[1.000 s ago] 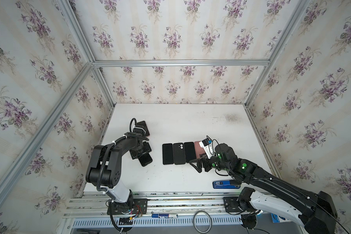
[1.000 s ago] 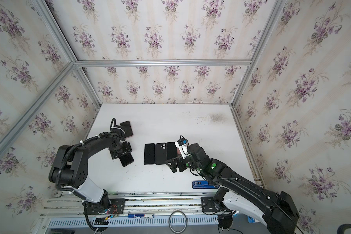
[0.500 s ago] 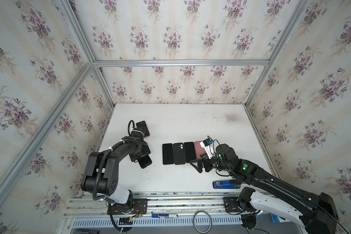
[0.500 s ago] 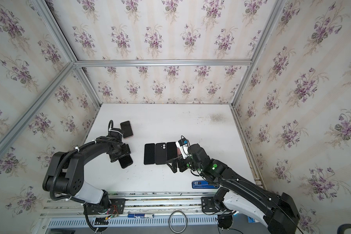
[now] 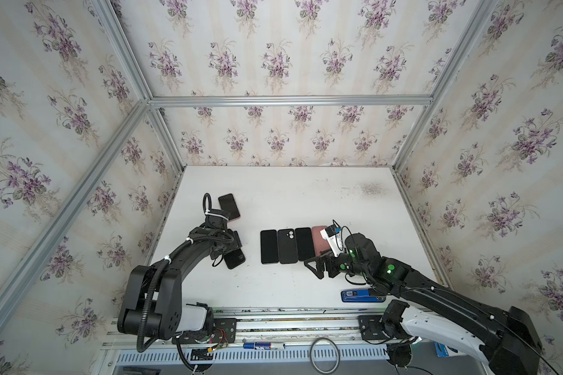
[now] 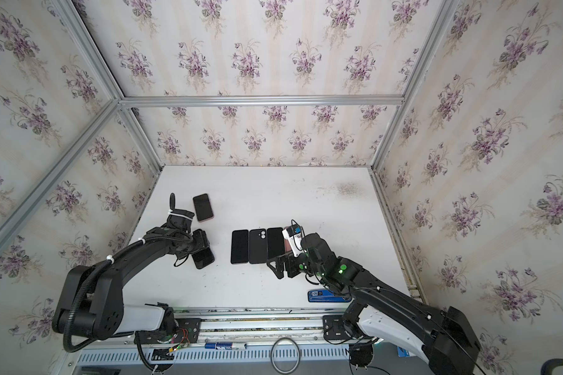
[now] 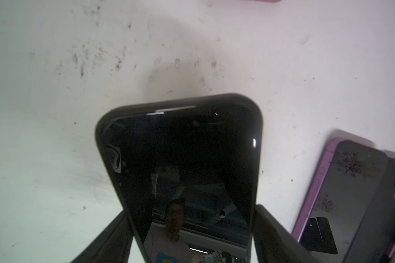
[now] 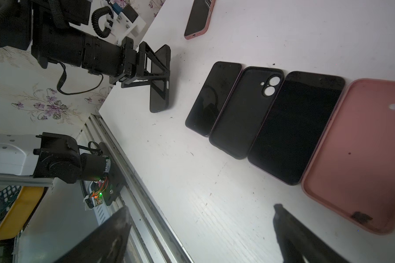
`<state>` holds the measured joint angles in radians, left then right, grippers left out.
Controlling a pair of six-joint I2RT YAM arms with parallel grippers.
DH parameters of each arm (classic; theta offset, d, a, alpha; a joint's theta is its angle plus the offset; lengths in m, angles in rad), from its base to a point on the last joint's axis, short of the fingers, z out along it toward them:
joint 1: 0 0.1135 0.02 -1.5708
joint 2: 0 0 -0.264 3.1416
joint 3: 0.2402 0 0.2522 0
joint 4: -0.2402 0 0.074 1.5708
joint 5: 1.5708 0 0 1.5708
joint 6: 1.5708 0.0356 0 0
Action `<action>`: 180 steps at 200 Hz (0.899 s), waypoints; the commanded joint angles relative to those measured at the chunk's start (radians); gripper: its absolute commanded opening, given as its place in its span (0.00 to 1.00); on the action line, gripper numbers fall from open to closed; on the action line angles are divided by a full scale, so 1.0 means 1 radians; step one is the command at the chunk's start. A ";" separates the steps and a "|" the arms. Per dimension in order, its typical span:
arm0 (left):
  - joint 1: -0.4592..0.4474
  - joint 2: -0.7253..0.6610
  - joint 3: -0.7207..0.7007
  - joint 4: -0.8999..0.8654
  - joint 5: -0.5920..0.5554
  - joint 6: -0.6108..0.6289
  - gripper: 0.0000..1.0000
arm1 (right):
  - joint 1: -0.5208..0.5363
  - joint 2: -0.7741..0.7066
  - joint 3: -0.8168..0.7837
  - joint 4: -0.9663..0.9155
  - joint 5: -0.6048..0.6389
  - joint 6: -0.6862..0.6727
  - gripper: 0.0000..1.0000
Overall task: Take the phone out of the phone case
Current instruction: Pick up the phone from the middle-left of the table.
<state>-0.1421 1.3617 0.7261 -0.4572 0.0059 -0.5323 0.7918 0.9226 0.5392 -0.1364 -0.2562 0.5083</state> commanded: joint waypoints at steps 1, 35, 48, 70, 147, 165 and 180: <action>-0.011 -0.035 -0.007 0.053 0.024 0.019 0.56 | 0.001 0.024 0.003 0.075 -0.032 0.025 0.99; -0.014 -0.061 -0.011 0.056 0.044 0.021 0.56 | 0.001 0.063 0.002 0.104 -0.046 0.040 0.99; -0.020 -0.070 -0.010 0.057 0.050 0.019 0.56 | 0.001 0.070 -0.005 0.120 -0.049 0.045 0.99; -0.040 -0.090 -0.009 0.056 0.062 0.014 0.52 | 0.003 0.096 -0.015 0.166 -0.074 0.051 0.99; -0.278 -0.203 0.065 0.059 0.027 -0.031 0.51 | 0.016 0.263 -0.008 0.422 -0.185 0.050 0.98; -0.341 -0.212 0.086 0.059 0.006 -0.046 0.50 | 0.030 0.303 0.003 0.478 -0.201 0.055 0.97; -0.389 -0.215 0.102 0.061 -0.011 -0.059 0.50 | 0.043 0.332 0.013 0.520 -0.216 0.058 0.96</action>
<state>-0.4789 1.1549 0.8021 -0.4313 0.0391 -0.5591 0.8204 1.2224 0.5274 0.2428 -0.4278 0.5606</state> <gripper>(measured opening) 0.777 0.961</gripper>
